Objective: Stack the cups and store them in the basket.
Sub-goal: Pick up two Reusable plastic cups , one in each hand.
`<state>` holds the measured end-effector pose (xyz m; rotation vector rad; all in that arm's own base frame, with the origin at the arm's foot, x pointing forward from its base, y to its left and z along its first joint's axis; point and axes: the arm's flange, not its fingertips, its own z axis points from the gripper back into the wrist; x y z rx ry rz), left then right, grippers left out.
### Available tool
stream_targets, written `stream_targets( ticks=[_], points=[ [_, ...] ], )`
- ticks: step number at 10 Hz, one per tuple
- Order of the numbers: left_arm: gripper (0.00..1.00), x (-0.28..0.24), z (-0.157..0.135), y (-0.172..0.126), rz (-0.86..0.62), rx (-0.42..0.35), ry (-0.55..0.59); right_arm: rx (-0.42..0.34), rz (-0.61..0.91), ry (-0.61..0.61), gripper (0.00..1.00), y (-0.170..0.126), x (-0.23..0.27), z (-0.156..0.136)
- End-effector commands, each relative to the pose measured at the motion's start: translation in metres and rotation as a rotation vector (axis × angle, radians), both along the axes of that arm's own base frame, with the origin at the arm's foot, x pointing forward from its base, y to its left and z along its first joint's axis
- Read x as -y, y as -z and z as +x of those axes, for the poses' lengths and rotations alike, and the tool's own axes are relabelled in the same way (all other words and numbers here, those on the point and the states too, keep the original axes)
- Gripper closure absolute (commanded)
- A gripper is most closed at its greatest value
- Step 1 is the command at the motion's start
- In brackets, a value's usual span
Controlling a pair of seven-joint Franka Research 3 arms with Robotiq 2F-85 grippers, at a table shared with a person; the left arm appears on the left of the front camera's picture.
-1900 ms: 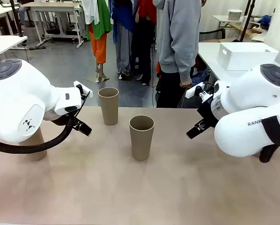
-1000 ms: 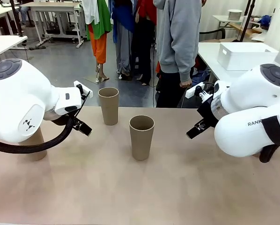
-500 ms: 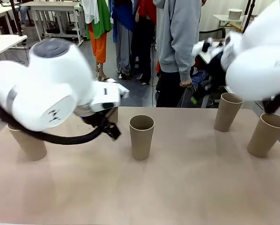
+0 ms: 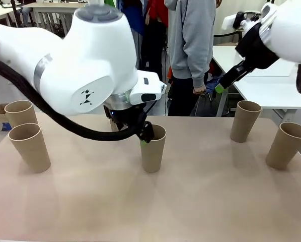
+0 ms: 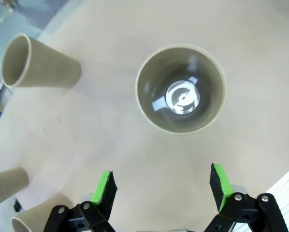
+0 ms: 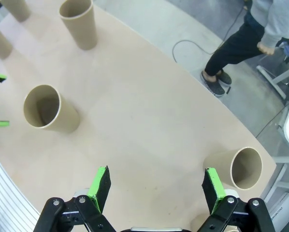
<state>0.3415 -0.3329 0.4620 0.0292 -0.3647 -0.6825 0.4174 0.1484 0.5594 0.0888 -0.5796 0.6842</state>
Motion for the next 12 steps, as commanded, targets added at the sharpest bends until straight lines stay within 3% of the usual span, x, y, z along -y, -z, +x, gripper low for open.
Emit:
stream_targets(
  ticks=[1,2,3,4,6,9,10,12],
  points=[
    [0.00,-0.014,-0.004,0.007,-0.006,0.017,0.010,0.020,0.001,0.022,0.00,0.007,-0.003,0.002],
    [0.00,0.000,0.000,0.000,0.000,0.000,0.000,0.000,0.000,0.000,0.00,0.000,0.000,0.000],
    [0.00,-0.016,0.015,-0.035,-0.036,0.019,0.027,-0.013,0.046,-0.034,0.00,-0.023,0.021,0.020],
    [0.00,-0.053,0.036,-0.066,-0.118,-0.026,0.049,-0.024,0.079,-0.058,0.00,-0.039,0.048,0.033],
    [0.00,-0.119,0.062,-0.101,-0.243,-0.098,0.108,-0.019,0.159,-0.109,0.00,-0.052,0.105,0.035],
    [0.00,-0.241,0.061,-0.125,-0.390,-0.188,0.281,-0.005,0.340,-0.208,0.00,-0.044,0.209,0.007],
    [0.00,-0.284,0.050,-0.136,-0.429,-0.182,0.330,0.028,0.383,-0.247,0.00,-0.038,0.235,-0.007],
    [0.00,-0.359,0.021,-0.158,-0.477,-0.081,0.385,0.072,0.426,-0.301,0.00,-0.023,0.262,-0.023]
  ],
)
